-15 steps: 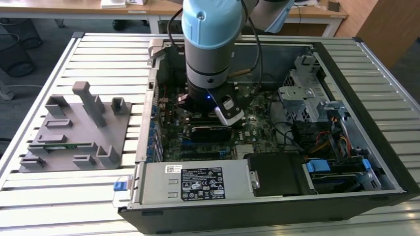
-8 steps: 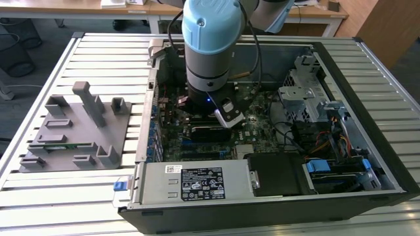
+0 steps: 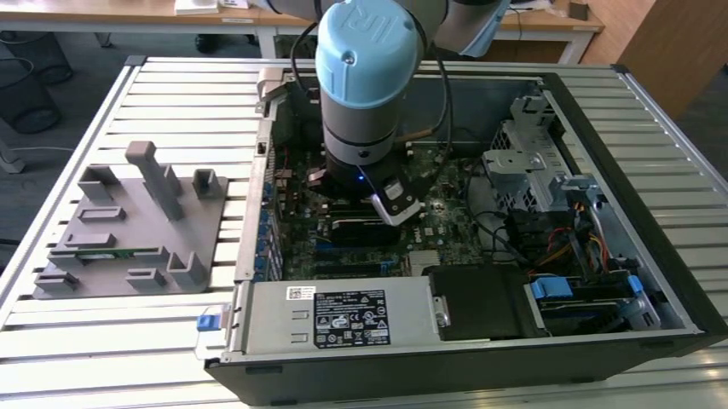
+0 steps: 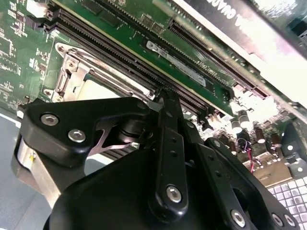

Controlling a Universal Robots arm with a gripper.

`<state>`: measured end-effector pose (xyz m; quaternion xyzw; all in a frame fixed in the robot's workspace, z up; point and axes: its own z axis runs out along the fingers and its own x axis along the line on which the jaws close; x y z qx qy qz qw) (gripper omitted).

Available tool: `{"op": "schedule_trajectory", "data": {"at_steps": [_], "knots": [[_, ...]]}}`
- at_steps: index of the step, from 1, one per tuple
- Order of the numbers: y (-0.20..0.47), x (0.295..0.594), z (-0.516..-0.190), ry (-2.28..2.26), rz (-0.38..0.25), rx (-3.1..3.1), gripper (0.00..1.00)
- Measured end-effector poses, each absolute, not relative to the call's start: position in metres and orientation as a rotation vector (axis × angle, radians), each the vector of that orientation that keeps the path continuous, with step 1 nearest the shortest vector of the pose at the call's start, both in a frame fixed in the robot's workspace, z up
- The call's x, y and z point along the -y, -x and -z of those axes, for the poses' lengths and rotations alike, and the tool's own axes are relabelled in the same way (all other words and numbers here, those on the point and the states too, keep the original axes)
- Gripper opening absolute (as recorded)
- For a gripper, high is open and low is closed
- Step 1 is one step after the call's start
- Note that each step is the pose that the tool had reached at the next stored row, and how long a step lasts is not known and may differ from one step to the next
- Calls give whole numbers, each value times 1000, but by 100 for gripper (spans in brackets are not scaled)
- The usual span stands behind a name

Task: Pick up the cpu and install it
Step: 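Install the second cpu locking lever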

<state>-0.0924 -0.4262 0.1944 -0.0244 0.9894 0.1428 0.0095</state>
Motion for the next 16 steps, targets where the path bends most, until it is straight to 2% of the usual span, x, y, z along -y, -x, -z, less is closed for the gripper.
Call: {"op": "schedule_trajectory", "data": {"at_steps": [16], "knots": [[95, 426, -189, 76, -487, -3083, 11]]}}
